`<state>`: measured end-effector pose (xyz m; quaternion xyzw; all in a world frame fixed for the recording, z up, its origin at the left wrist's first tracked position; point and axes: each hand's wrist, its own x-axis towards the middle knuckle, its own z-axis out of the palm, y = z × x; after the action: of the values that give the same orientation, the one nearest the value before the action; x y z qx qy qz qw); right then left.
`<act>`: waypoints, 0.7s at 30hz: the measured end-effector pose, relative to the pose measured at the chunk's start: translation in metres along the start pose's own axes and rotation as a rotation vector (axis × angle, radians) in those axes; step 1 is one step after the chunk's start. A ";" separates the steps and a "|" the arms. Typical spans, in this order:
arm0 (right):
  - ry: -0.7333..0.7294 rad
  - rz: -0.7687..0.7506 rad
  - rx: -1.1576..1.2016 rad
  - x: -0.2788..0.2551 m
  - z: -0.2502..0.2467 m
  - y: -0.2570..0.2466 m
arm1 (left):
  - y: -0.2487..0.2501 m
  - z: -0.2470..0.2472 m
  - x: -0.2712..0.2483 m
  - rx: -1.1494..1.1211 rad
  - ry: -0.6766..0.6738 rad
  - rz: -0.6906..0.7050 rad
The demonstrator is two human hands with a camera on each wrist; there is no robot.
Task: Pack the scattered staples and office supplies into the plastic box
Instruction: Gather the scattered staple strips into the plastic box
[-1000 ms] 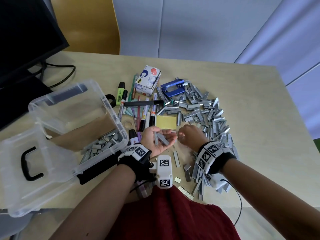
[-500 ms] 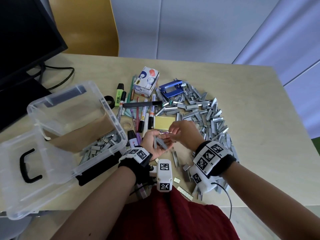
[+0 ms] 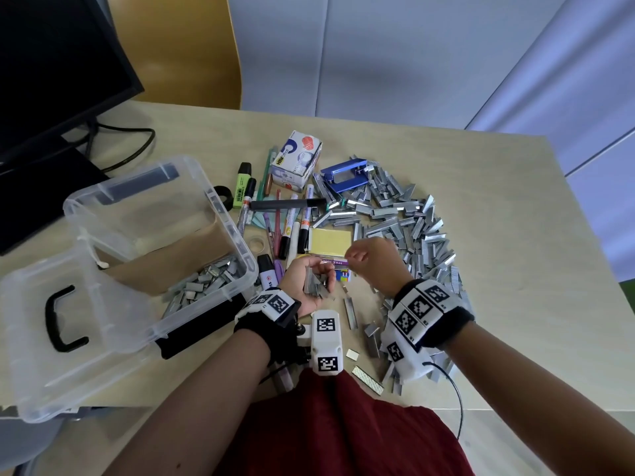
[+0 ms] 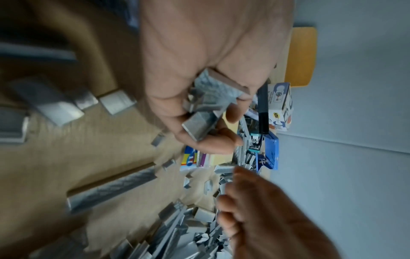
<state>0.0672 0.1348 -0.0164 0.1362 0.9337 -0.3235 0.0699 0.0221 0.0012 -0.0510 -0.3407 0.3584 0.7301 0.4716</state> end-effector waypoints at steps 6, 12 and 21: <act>-0.211 0.015 -0.190 -0.009 0.025 0.014 | -0.005 -0.008 -0.006 -0.029 0.033 0.047; -0.247 0.025 -0.291 -0.007 0.037 0.007 | -0.014 -0.018 -0.012 0.060 0.073 0.076; -0.187 -0.075 0.017 -0.033 0.013 -0.036 | -0.025 -0.027 -0.018 0.159 0.059 0.044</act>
<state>0.0885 0.0928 0.0011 0.0712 0.9249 -0.3449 0.1433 0.0556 -0.0217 -0.0552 -0.3157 0.4365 0.6991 0.4702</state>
